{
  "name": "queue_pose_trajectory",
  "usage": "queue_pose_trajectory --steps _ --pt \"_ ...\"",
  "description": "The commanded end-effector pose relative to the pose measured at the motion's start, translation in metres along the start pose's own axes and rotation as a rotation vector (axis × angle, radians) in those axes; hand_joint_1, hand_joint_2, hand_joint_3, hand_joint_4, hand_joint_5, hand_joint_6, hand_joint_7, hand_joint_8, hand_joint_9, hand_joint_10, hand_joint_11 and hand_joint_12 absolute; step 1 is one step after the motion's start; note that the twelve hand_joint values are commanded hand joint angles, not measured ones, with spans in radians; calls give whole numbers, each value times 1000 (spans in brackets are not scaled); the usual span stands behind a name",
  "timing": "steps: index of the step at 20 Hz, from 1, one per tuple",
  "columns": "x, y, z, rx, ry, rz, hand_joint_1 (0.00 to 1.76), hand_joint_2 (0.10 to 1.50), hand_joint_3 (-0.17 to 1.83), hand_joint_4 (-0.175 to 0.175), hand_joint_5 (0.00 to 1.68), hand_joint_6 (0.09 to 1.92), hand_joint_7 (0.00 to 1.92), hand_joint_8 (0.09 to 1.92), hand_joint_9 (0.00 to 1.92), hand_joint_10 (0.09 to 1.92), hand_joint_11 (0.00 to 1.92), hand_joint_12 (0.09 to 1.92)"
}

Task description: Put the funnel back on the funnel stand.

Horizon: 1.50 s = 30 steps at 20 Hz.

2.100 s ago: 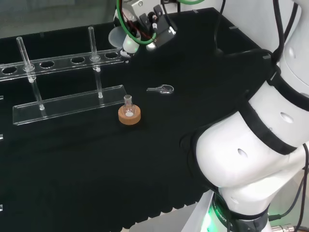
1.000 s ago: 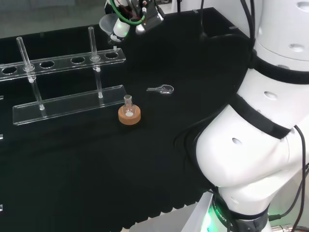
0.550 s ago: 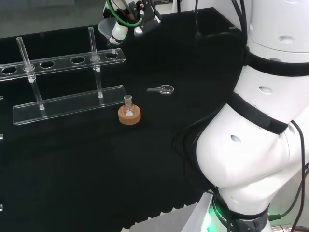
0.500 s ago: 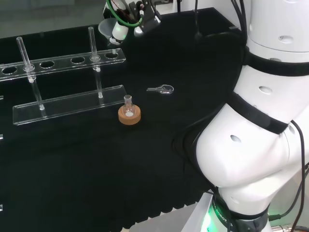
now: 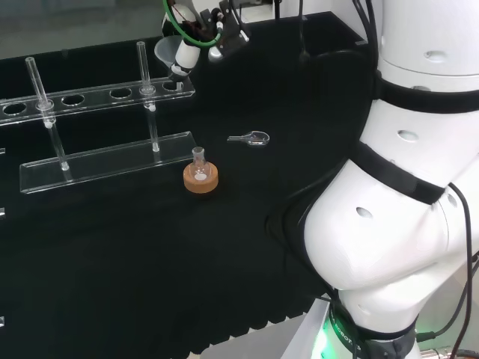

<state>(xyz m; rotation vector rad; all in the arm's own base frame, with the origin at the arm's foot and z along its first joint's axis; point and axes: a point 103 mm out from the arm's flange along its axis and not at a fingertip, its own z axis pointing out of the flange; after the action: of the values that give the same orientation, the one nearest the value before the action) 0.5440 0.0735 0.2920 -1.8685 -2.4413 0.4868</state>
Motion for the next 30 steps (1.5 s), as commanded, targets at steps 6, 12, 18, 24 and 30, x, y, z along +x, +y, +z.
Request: queue_pose_trajectory --steps 6,12,18,24,30 --pt "-1 16 14 34 1 -4 906 662 655 -23 610 720 719 702 1104 387 654 1232" --pt "0 19 21 65 10 8 873 647 656 -39 504 667 666 722 1032 401 619 1244" --pt "4 17 26 97 21 25 790 616 615 -58 275 221 147 737 504 609 361 1357" --pt "10 6 20 87 31 25 753 610 576 -40 107 87 1 443 208 748 223 1423" --pt "6 -21 -1 29 63 57 719 605 541 -28 44 87 0 261 96 801 154 1463"
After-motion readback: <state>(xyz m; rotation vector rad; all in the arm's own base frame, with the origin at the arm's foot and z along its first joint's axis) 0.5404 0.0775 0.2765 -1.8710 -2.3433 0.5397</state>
